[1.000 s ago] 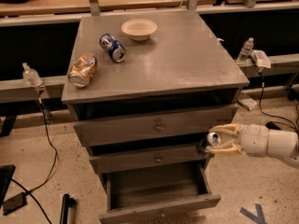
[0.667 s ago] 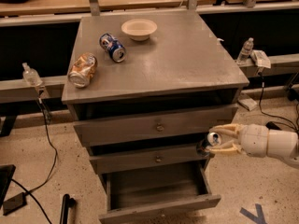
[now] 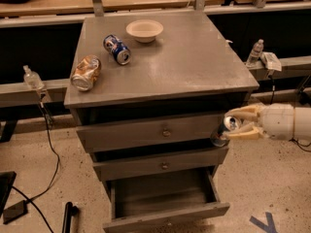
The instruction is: Pick redbull can from bottom drawer and place on counter
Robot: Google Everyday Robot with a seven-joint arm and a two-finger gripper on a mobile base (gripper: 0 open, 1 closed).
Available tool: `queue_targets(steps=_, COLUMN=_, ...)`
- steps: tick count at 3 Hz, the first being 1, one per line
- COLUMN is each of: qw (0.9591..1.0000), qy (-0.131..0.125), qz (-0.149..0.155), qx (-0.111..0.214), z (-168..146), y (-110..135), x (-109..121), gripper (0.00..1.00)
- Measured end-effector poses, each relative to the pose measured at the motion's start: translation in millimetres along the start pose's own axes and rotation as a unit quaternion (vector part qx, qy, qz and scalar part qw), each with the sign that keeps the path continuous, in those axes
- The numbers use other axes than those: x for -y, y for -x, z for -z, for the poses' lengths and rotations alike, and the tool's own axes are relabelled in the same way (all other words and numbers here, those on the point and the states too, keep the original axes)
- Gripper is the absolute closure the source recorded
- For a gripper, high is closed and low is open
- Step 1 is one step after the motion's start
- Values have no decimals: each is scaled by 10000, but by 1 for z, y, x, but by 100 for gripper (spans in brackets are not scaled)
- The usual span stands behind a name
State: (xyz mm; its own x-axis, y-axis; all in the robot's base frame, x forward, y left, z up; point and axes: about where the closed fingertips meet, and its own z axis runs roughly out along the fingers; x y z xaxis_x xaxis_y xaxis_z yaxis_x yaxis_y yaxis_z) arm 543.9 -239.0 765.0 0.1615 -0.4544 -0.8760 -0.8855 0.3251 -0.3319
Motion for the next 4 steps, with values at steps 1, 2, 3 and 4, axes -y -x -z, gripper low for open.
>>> queue_targets(steps=1, qw=9996, qy=212, qz=68, qx=184, z=15, y=49, x=23, gripper=100)
queue_targets(steps=2, qw=9975, qy=530, qz=120, qx=457, z=20, y=101, x=51, gripper=100)
queue_targets(steps=3, qw=9952, qy=728, qz=194, qx=622, z=18, y=143, x=79, gripper=100)
queue_targets(steps=4, qw=9944, qy=781, qz=179, qx=694, z=15, y=178, x=108, gripper=100)
